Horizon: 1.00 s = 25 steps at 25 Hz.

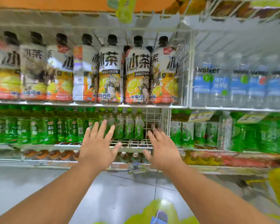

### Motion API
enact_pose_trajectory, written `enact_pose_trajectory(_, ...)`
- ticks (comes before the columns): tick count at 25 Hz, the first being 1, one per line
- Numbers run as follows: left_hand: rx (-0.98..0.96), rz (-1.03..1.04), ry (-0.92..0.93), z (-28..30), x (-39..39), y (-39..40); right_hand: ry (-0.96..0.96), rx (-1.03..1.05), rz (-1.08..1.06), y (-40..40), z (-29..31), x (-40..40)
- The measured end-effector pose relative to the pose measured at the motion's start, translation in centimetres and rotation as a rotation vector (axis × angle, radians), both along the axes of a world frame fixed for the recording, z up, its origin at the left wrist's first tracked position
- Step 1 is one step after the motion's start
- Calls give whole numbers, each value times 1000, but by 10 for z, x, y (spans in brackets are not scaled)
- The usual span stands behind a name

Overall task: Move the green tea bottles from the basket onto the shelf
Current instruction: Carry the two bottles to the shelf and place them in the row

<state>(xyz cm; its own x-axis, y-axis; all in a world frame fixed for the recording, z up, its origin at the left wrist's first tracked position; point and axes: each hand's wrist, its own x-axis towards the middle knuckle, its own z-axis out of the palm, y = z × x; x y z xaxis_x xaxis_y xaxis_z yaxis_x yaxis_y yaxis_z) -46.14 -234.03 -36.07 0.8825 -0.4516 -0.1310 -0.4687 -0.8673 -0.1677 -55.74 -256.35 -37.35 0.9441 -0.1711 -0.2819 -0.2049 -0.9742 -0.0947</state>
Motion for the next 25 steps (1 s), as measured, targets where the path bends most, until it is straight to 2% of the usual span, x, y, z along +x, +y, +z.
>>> enact_pose_trajectory(4,-39,-44,-17,81,-64,33,-29,-10,-18,21,78,-60)
enact_pose_trajectory(10,-177,-120,-57,196,-149,96,-156,-5,-68,95,212,-147)
enact_pose_trajectory(13,-197,-157,-53,241,-188,124,-205,-11,-96,130,260,-200)
enact_pose_trajectory(18,-195,-171,-3,286,-239,163,-200,-25,-134,167,306,-264)
enact_pose_trajectory(25,-159,-245,14,334,-263,176,-204,-12,-189,197,347,-290)
